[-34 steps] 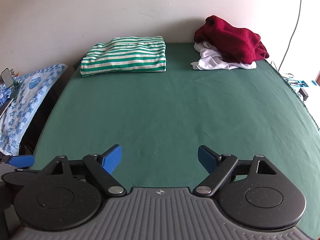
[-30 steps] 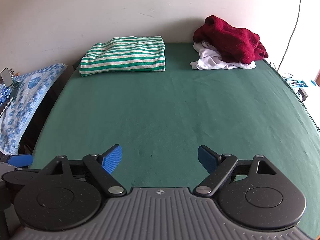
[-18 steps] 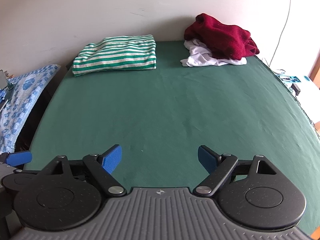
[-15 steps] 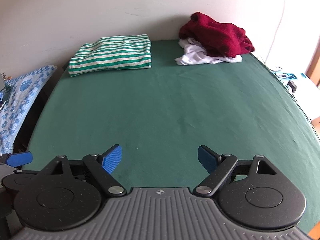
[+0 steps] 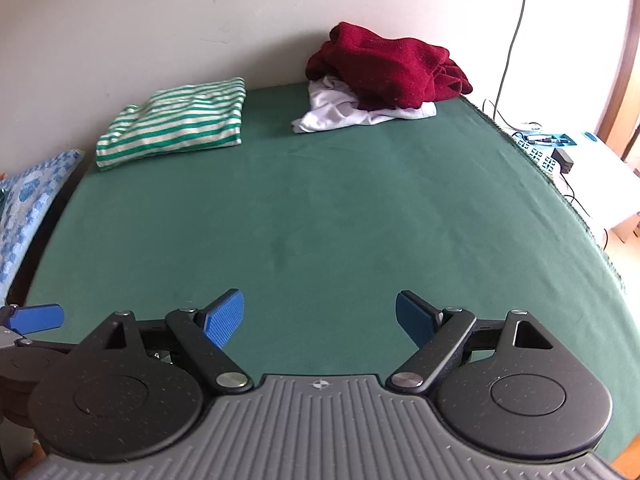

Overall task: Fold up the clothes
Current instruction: 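Move both tools toward the dark red sweater on the white shirt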

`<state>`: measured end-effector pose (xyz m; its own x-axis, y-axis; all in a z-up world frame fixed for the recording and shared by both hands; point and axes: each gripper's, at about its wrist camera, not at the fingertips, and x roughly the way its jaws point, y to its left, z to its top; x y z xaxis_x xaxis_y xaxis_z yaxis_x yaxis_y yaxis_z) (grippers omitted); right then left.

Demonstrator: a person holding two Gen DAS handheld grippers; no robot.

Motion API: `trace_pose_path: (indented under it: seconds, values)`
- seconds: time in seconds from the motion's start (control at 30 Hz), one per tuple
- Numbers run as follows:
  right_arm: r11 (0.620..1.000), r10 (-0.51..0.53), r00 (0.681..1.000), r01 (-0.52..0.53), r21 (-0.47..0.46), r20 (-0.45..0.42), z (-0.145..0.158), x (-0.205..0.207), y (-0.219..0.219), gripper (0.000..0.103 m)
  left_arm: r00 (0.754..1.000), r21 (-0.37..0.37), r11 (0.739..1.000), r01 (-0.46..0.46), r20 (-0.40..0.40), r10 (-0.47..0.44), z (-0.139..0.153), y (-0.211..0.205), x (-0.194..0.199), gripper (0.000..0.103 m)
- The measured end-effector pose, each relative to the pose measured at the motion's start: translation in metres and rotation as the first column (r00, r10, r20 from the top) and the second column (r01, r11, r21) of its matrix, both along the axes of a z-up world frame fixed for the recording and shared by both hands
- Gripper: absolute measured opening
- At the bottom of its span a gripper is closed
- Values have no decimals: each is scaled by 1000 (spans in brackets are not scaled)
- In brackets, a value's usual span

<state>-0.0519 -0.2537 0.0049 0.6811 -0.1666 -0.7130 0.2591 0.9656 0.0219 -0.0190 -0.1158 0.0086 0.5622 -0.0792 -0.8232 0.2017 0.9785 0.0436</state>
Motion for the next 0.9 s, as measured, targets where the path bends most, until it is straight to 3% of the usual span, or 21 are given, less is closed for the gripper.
trace_pose_path:
  seconds: [0.47, 0.9]
  values:
    - [999, 34, 999, -33, 32, -19, 6, -5, -127, 86, 999, 8, 999, -47, -14, 47, -5, -122, -17, 103]
    - [998, -22, 999, 24, 61, -36, 1, -5, -172, 85, 1000, 52, 999, 4, -4, -4, -8, -163, -8, 103]
